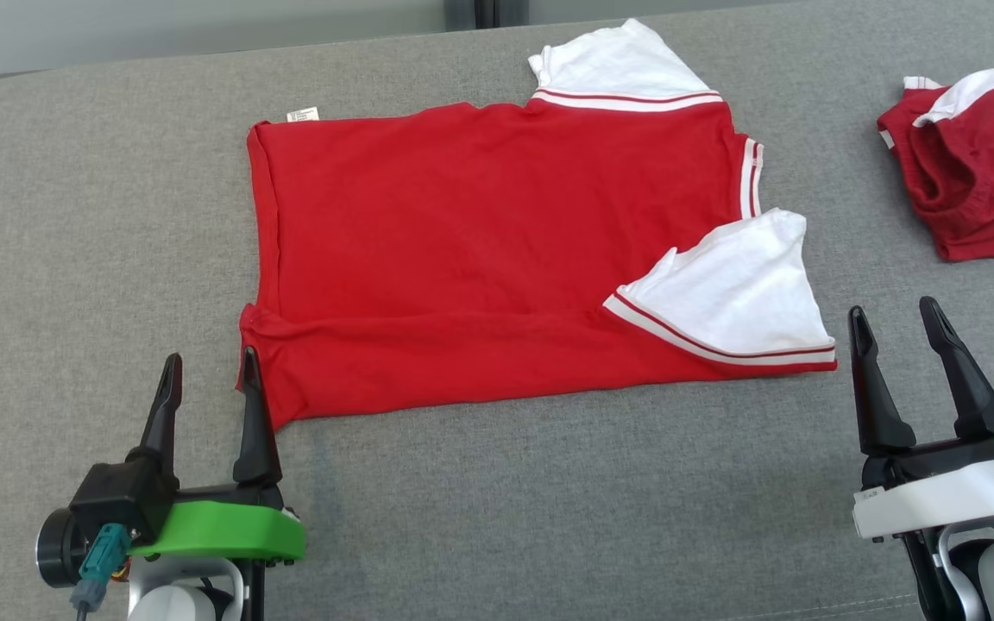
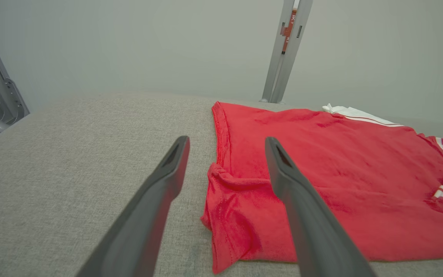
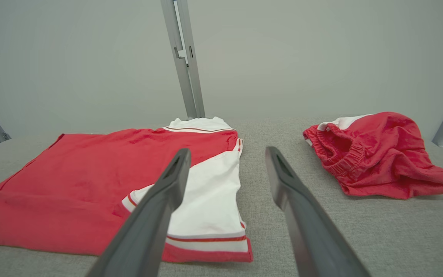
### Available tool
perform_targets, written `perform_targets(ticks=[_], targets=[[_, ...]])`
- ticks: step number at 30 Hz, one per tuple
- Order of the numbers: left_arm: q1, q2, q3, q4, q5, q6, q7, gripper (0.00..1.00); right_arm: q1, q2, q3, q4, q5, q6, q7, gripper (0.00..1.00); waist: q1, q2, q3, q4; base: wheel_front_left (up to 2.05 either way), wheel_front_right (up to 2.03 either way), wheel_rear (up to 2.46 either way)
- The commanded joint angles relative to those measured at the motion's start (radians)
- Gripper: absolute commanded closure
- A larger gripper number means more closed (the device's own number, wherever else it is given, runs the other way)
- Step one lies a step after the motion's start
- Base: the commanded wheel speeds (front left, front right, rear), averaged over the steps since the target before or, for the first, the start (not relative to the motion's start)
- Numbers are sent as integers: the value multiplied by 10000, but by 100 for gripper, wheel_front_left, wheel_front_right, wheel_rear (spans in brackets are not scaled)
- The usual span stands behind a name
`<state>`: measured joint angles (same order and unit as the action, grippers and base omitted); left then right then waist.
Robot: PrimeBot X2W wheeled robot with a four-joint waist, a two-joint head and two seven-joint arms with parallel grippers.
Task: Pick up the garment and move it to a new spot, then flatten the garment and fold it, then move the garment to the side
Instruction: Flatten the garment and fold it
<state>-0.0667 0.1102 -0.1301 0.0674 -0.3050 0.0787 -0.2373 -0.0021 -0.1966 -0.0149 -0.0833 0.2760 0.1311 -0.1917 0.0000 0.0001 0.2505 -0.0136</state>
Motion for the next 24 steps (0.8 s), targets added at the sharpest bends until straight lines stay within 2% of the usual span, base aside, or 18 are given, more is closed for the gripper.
perform_targets(ticks=[1,8,12,20,21,22,23,24], targets=[[-2,120,13,65,-52,-70,36,0,109,12,-32,-49,-43,-11,43,0,0,-1,18,6,0,0,0],[-356,34,-149,998,-393,-360,157,0,-70,-197,-64,578,73,-9,242,0,0,-1,358,100,0,0,0],[-798,-45,-198,2054,-649,-631,188,0,-464,-318,78,1451,286,-9,287,0,0,-1,772,192,0,0,0],[-1750,-201,-315,4040,-1313,-1357,247,0,-1713,-487,1021,3526,965,-9,65,0,0,-1,1218,344,0,0,0],[-1860,-216,-354,4241,-1391,-1461,245,4,-1857,-495,1143,3755,1115,-9,43,0,0,-1,1238,355,0,0,0],[-1925,-237,-391,4397,-1507,-1545,271,55,-1945,-526,1229,3937,1209,-9,45,43,0,-1,1244,366,0,0,0],[-1994,-248,-447,4570,-1566,-1625,299,100,-2043,-572,1337,4115,1324,-9,14,67,0,-1,1249,381,0,0,0],[-2051,-244,-490,4690,-1589,-1670,310,100,-2117,-612,1417,4231,1392,-11,-20,100,0,-1,1253,388,0,0,0]])
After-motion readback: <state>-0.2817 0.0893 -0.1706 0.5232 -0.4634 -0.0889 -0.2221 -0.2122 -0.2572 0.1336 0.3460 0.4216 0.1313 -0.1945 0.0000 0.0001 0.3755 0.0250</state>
